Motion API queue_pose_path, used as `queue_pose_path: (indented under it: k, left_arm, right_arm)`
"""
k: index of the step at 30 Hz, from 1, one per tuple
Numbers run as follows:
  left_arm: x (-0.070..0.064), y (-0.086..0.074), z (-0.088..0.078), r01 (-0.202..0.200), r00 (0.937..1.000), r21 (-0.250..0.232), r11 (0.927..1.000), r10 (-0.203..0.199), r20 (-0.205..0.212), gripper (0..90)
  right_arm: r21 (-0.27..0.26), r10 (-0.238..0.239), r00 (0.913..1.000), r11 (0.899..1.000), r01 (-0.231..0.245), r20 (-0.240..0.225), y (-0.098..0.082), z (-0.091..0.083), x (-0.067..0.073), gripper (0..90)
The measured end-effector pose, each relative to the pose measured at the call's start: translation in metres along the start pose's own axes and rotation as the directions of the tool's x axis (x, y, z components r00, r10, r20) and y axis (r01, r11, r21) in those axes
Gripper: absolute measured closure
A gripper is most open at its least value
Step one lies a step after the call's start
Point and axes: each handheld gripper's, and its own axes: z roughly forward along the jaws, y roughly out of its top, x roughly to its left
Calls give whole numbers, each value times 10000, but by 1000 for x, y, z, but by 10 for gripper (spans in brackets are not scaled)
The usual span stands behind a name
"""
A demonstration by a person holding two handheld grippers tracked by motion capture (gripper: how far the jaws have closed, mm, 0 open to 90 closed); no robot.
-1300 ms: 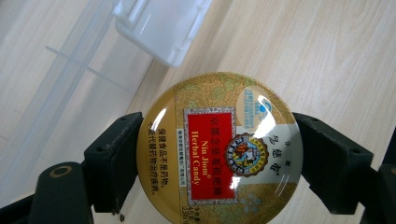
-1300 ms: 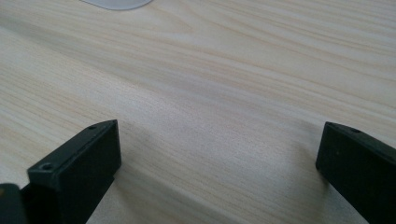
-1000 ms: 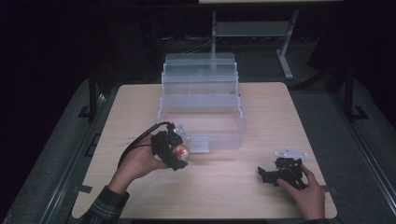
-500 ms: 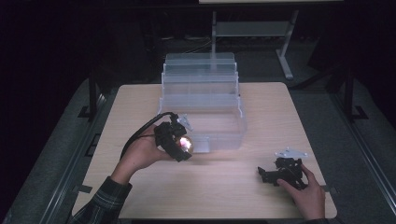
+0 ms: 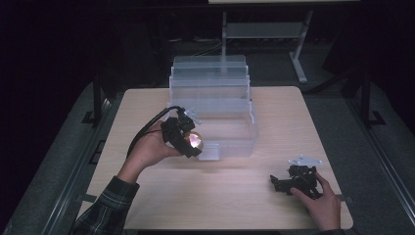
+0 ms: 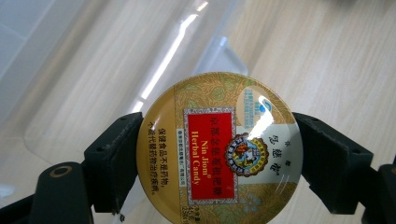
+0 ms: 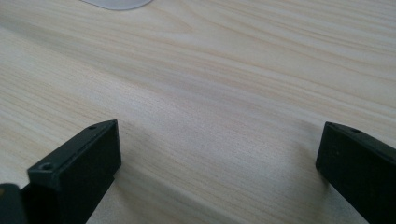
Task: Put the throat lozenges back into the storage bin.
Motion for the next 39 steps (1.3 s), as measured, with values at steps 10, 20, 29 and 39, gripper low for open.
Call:
queue_pose_path:
  k: [10, 20, 29, 39]
  left_arm:
    - [15, 6, -2, 198, 9997, 1, 9998, -198, -172, 196]
    - [32, 11, -4, 457, 9984, 24, 9990, -456, -326, 196]
    - [47, 12, -2, 699, 9964, 215, 9973, -688, -493, 196]
    - [66, 7, 3, 1023, 9930, 381, 9940, -998, -637, 196]
  right_arm:
    - [-1, -2, 10000, 10000, 2, 1, 0, 0, 0, 0]
    - [0, 3, 10000, 10000, -3, 5, 0, 0, 0, 0]
    - [0, 1, 10000, 10000, -1, 5, 0, 0, 0, 0]
    - [-3, -4, 10000, 10000, 4, -1, 0, 0, 0, 0]
